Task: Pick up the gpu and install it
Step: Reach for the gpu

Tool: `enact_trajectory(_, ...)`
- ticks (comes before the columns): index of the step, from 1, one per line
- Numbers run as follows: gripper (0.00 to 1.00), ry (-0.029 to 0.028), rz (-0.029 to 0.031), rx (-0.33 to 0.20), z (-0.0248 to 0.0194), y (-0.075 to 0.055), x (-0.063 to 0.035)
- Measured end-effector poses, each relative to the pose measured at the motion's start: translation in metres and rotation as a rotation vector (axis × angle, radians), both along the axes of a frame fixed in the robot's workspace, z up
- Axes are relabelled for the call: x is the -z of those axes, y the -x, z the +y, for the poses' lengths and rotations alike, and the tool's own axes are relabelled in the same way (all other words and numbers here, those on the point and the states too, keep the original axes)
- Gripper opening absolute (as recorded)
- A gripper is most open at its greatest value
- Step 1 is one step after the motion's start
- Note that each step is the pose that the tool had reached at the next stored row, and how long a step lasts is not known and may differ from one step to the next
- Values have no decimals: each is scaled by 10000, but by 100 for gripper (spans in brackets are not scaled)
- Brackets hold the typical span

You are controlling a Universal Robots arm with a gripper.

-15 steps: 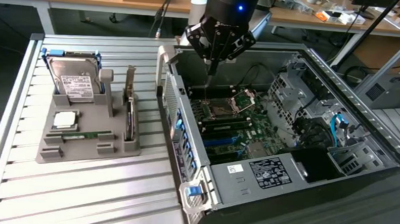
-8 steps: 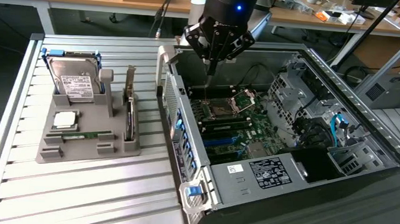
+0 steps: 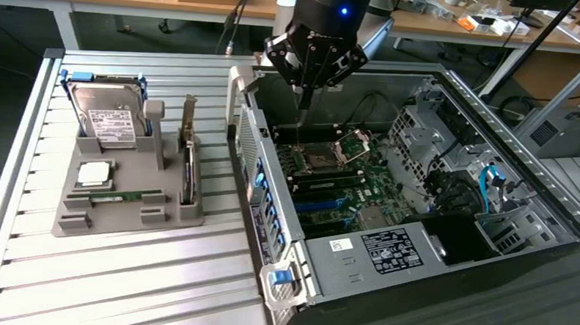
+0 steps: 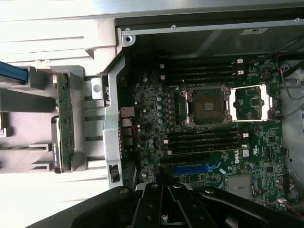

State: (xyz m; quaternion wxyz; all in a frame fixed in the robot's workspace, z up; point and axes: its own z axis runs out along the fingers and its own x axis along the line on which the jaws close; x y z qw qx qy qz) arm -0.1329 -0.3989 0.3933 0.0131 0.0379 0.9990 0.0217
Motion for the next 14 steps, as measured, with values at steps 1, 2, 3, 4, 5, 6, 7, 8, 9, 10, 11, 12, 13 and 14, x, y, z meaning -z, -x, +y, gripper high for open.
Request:
enact_trajectory(1, 10, 0, 0, 0, 0, 2, 0)
enact_trajectory(2, 10, 0, 0, 0, 0, 4, 0)
enact_trajectory(3, 10, 0, 0, 0, 0, 6, 0)
enact_trajectory(4, 10, 0, 0, 0, 0, 8, 0)
enact_trajectory(5, 10, 0, 0, 0, 0, 10, 0)
enact_trajectory(6, 10, -1, 0, 0, 0, 15, 0)
enact_trajectory(7, 10, 0, 0, 0, 0, 21, 0)
enact_trajectory(8, 10, 0, 0, 0, 0, 22, 0)
enact_trajectory(9, 10, 0, 0, 0, 0, 24, 0)
enact_trajectory(10, 10, 0, 0, 0, 0, 26, 0)
enact_trajectory(11, 10, 0, 0, 0, 0, 27, 0)
enact_trajectory(12, 10, 0, 0, 0, 0, 30, 0)
enact_trajectory(13, 10, 0, 0, 1, 0, 32, 0)
enact_trajectory(14, 10, 0, 0, 1, 0, 35, 0)
